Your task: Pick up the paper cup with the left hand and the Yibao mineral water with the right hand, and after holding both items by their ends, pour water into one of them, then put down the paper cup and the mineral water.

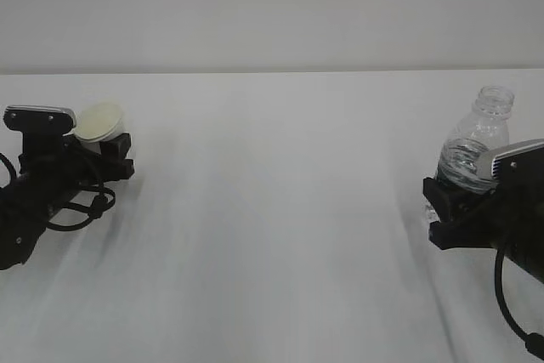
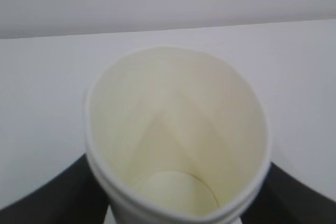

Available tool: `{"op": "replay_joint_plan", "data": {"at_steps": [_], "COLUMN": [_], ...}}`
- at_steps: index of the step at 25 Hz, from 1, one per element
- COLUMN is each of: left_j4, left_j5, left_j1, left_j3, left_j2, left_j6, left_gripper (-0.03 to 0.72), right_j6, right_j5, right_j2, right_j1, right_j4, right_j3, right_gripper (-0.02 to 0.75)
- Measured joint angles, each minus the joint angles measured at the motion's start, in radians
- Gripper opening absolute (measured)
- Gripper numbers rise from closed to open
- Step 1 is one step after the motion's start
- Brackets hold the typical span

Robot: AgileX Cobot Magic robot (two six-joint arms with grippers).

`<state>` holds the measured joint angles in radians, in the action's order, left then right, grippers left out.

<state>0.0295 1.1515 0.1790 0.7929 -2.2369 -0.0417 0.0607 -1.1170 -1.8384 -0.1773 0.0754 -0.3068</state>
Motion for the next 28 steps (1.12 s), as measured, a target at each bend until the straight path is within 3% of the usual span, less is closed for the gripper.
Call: {"op": "replay_joint_plan", "data": {"at_steps": [16,28], "left_j4": [-0.185,-0.309], "left_j5": [-0.002,-0.003], "left_j1": [0.0,0.0], "left_j3": [0.0,0.0], "left_j2": [0.011,0.029], "left_j6": [0.0,-0.073], "left_gripper": [0.449,0.445], "right_j6": [-0.002,-0.002], "right_j5": [0.0,0.0], "right_j2": [0.0,0.0], "right_j1": [0.0,0.0], "right_j4": [0.0,0.0], "right_j3": [0.0,0.0], "right_gripper": [0.414,0.414]}}
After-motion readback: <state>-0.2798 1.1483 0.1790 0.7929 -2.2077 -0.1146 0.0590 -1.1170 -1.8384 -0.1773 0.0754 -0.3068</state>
